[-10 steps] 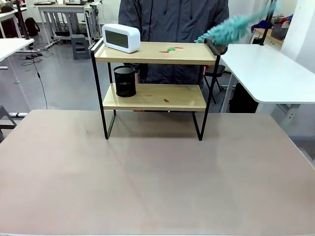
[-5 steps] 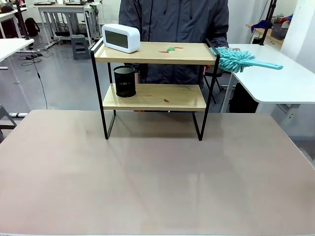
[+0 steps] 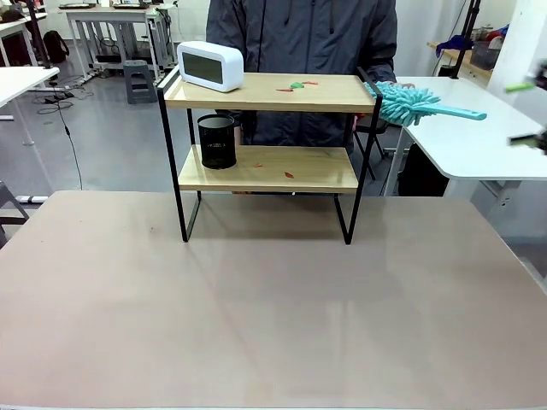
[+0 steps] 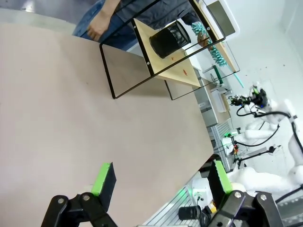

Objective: Clean the shelf.
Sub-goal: Pick up the Duster from the human.

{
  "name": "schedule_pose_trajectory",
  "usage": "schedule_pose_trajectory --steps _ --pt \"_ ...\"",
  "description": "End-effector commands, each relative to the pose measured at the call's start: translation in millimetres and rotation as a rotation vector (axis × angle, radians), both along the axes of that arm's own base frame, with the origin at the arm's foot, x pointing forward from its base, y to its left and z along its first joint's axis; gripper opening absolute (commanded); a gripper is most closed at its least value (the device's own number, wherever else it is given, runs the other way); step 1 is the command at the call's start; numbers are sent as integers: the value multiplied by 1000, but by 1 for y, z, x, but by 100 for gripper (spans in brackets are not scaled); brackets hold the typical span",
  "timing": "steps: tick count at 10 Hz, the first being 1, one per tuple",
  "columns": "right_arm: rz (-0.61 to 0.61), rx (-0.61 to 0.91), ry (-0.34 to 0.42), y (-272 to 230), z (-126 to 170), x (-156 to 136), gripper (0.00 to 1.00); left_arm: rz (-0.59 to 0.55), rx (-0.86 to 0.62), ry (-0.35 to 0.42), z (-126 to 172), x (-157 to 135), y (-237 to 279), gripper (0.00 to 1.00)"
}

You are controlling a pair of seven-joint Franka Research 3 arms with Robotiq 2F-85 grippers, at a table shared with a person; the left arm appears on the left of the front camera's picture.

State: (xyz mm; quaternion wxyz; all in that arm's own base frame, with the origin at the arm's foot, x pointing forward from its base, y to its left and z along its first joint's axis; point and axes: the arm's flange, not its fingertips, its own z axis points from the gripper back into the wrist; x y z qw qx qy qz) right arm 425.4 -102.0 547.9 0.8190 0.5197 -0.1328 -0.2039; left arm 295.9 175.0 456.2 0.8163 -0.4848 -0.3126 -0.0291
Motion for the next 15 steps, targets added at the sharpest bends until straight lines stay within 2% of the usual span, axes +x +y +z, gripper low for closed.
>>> schedule_pose_trajectory --steps 1,3,5,9,10,11,12,14,15 --pt "-89 28 105 -6 -3 65 100 -6 -11 -33 1 1 0 100" --pt "-12 215 158 9 -15 96 100 -6 -11 -33 1 1 0 100" --pt "35 251 233 17 -33 108 100 -6 -11 -33 1 1 0 100" --pt "76 311 230 26 -47 110 98 -6 -11 -33 1 1 0 100" --pt "93 331 220 24 -48 109 47 -6 -11 -33 1 1 0 100" --pt "116 330 229 28 -49 109 42 -6 -11 -33 1 1 0 100" --pt "113 320 234 31 -50 110 0 -6 -11 -33 1 1 0 100" --pt "111 320 238 35 -50 112 0 -6 -11 -33 1 1 0 100" --pt "106 313 238 35 -50 112 17 -6 -11 -33 1 1 0 100"
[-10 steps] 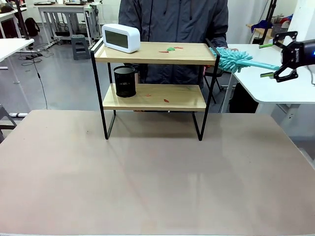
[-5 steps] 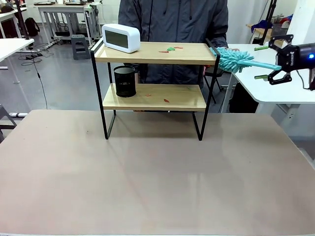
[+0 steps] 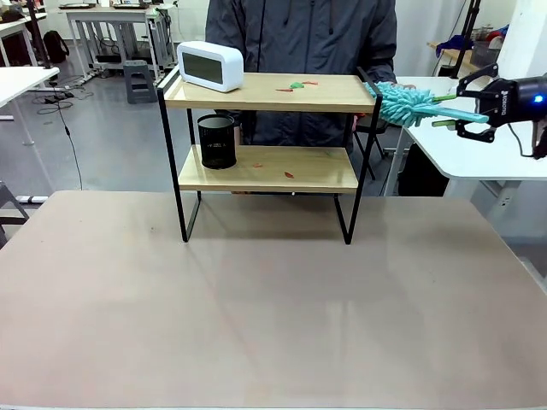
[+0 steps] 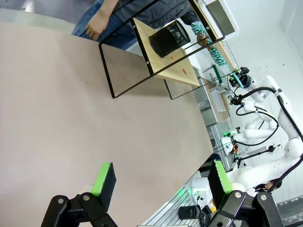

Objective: Clean the shelf.
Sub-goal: Pick up the Duster from the human.

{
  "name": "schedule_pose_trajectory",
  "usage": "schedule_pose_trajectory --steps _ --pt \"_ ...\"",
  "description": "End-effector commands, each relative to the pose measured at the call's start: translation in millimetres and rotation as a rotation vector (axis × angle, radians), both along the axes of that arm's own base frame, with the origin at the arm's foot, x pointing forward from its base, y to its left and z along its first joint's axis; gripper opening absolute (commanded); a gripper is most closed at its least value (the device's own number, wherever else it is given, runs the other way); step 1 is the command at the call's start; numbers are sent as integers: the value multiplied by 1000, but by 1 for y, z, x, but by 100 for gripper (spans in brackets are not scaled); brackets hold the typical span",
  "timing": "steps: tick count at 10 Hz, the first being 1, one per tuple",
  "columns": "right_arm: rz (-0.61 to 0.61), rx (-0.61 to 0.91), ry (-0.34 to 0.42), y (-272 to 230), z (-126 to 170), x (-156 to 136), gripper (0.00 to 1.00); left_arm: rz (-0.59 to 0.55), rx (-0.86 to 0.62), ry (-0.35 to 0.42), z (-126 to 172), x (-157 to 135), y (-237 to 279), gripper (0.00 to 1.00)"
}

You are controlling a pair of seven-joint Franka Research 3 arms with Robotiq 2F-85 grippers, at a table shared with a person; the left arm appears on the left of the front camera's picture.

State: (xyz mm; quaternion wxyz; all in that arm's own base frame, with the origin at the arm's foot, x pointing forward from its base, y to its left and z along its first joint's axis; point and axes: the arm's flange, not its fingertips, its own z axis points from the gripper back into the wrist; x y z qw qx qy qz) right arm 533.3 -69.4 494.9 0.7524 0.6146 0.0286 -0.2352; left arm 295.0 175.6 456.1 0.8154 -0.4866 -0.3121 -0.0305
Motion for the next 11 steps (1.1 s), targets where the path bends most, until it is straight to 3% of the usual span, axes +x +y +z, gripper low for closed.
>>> schedule_pose_trajectory --steps 1,2,7,8,9,11 --pt "-20 9 -1 0 2 4 8 -2 -8 -32 1 2 0 100" --pt "-23 9 2 -4 1 4 0 -2 -8 -32 1 2 0 100" --pt "36 -57 -19 -8 3 -11 0 -2 -8 -32 1 2 0 100" --pt "75 -111 -72 -11 19 -31 0 -2 -8 -32 1 2 0 100" --pt "128 -181 -153 -19 43 -68 0 -2 -8 -32 1 2 0 100" --pt "232 -372 -347 -36 80 -162 0 -2 -8 -32 1 2 0 100"
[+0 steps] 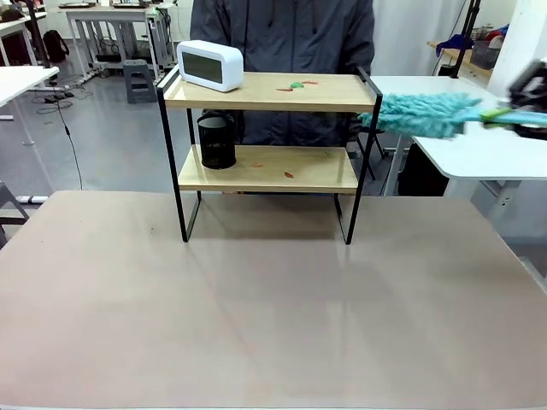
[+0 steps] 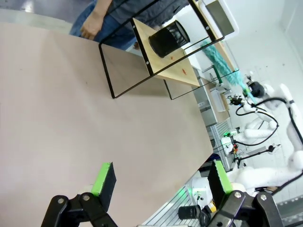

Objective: Clean the shelf.
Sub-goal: Pick up the Duster from the human, then clean the specific tier of the Shelf with the Duster once objects are removed.

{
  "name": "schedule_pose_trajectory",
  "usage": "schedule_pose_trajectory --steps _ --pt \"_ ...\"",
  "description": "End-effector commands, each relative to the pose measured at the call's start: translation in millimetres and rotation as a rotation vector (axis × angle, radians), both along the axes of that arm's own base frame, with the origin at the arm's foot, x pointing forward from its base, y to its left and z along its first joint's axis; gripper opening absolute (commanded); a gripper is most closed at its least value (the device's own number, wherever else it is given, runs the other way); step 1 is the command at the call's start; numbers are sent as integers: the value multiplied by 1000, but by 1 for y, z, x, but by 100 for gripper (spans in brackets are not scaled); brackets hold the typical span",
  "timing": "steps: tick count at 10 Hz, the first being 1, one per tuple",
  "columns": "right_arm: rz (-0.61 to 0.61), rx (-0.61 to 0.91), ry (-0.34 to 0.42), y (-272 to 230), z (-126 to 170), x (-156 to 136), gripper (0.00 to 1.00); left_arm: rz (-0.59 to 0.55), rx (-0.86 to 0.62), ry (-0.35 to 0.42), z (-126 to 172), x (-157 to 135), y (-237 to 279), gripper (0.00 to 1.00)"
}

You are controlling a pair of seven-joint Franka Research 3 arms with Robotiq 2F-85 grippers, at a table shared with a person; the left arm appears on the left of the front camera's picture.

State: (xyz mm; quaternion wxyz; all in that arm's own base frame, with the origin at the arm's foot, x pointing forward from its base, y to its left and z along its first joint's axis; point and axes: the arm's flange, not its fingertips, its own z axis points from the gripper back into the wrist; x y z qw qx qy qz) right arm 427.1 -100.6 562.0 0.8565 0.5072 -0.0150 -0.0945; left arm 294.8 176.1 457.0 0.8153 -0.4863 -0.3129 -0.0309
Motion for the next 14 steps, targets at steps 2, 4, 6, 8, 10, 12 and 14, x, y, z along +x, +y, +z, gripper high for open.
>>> schedule_pose_trajectory --steps 2,4,6,8,10,12,14 --pt "122 -244 -362 -17 22 -154 0 -2 -9 -30 0 2 -1 100" --pt "131 -404 -448 -20 5 -236 0 -2 -9 -30 0 2 -1 100" --pt "198 -464 -464 -14 -9 -256 0 -2 -9 -30 0 2 -1 100" --pt "194 -418 -417 -24 14 -245 0 -2 -9 -30 0 2 -1 100" --pt "194 -418 -417 -24 14 -245 0 -2 -9 -30 0 2 -1 100" --pt "194 -418 -417 -24 14 -245 0 -2 -9 -30 0 2 -1 100" --pt "194 -418 -417 -24 14 -245 0 -2 -9 -30 0 2 -1 100"
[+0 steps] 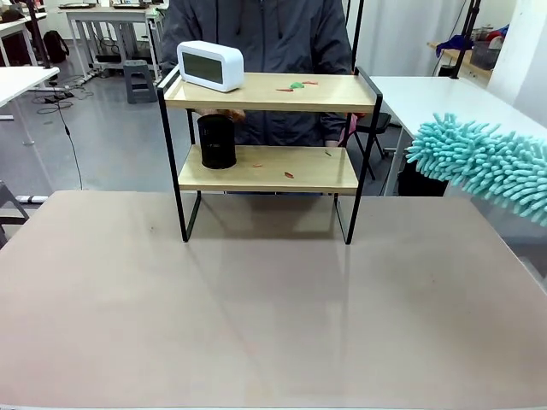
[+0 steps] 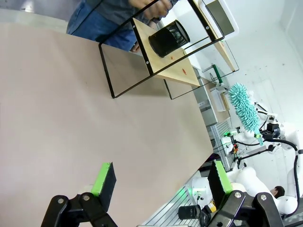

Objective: Clean the shelf.
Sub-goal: Clean the specific tier of the Shelf with the Duster once objects are removed.

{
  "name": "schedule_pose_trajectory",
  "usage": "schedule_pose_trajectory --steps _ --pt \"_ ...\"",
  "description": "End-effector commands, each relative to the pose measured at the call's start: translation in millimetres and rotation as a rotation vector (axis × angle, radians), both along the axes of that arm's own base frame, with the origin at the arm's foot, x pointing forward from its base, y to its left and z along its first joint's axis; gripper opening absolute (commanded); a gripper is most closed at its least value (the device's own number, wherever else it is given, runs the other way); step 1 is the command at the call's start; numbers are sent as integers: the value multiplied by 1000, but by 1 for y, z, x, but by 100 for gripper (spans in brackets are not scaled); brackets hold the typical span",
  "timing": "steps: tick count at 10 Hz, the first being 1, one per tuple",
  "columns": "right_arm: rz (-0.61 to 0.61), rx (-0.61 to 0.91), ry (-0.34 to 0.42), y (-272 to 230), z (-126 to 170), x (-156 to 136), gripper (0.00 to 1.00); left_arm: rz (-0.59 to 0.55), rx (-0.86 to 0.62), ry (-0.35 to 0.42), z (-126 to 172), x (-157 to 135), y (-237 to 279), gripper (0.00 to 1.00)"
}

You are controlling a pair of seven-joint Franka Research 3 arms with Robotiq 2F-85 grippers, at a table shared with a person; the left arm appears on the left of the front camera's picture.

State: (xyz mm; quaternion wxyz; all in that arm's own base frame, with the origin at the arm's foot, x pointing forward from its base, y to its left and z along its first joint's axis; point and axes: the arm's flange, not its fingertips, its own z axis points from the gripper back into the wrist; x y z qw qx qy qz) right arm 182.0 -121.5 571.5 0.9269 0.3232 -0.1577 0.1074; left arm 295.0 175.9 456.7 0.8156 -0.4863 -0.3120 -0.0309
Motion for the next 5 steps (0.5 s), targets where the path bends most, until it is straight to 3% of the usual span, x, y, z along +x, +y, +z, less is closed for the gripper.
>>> schedule_pose_trajectory --steps 1,5 --pt "-17 12 0 -3 4 0 0 -1 -9 -31 0 2 -1 100" --pt "-17 12 0 -3 4 0 0 -1 -9 -31 0 2 -1 100"
